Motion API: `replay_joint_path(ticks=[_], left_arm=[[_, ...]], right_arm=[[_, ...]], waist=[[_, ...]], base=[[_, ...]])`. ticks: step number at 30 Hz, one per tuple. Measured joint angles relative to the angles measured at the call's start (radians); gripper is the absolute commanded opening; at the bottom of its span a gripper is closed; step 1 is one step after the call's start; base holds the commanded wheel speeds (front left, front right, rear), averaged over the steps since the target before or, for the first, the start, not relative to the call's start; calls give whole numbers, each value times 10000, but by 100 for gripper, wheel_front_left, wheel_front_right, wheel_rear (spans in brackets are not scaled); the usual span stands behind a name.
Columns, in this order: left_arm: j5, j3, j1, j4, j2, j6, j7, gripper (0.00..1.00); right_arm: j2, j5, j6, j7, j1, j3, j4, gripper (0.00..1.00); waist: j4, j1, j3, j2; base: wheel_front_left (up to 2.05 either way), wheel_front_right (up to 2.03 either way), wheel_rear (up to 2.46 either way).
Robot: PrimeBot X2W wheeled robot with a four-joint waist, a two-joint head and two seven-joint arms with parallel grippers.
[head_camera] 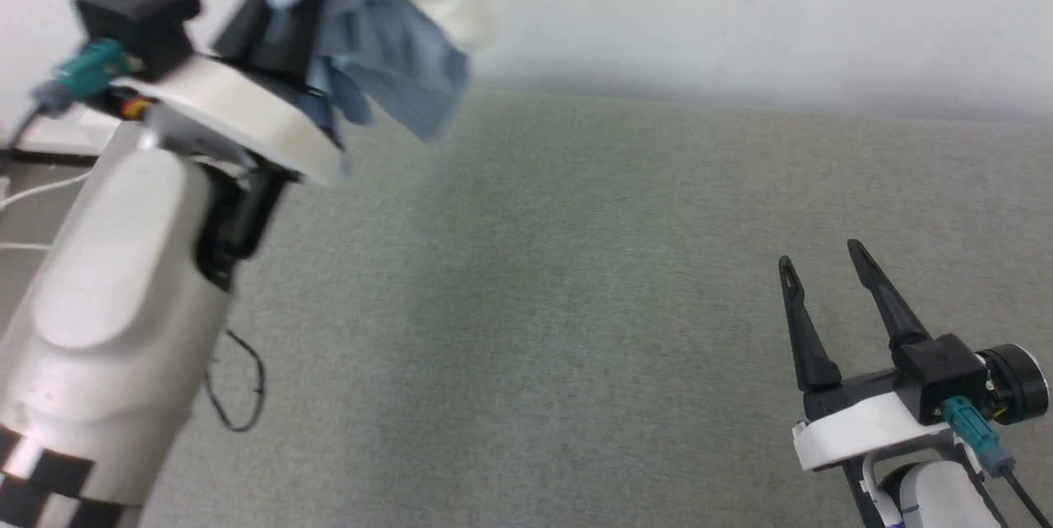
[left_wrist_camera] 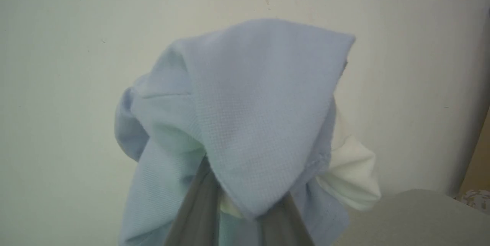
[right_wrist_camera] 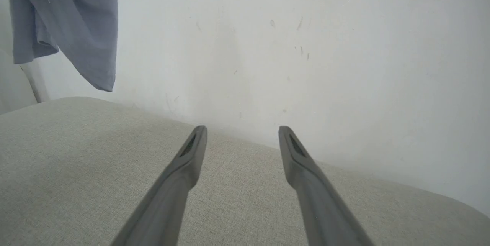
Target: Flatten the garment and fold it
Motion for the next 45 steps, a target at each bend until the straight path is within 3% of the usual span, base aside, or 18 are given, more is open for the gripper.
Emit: replay_joint_path(ticks=[6,12,25,26,27,36,41,45], left_arm=[[-86,-700,519,-1475,-832,389,648,0],[-144,-1484,1173,-1582,-1530,616,1026,0],[161,-3108,2277,2658,-2510,619,1478,0],[205,-3139,2271,2874,-2558,581,1375,43],[236,-3150,2249,3058,-2625,556,1223,100],[439,-3177,2042,3488,-2949,460,-284,100],[431,-2892,2388,2675,-2796,562,-698,100],[385,-2497,3012,1563,-2334,863,-849,100]], right_arm=[[6,-2,0,0,-6,-88,27,100],[10,-13,0,98,-7,-295,27,100],[12,259,0,453,-13,-245,-63,100],[12,270,0,453,-14,-226,-58,100],[10,282,0,453,-15,-211,-44,100],[10,278,0,474,11,-100,280,100],[10,251,0,560,197,-150,428,100],[12,251,0,648,483,-209,453,100]], waist=[[-666,2,-228,0],[-1547,2,-186,0],[-3032,5,812,0],[-3091,5,909,0],[-3142,5,1003,0],[-3090,6,1007,0],[-2816,4,535,0],[-2440,2,13,0]], base=[[0,0,0],[0,0,0],[0,0,0],[0,0,0],[0,0,0],[0,0,0],[0,0,0],[0,0,0]])
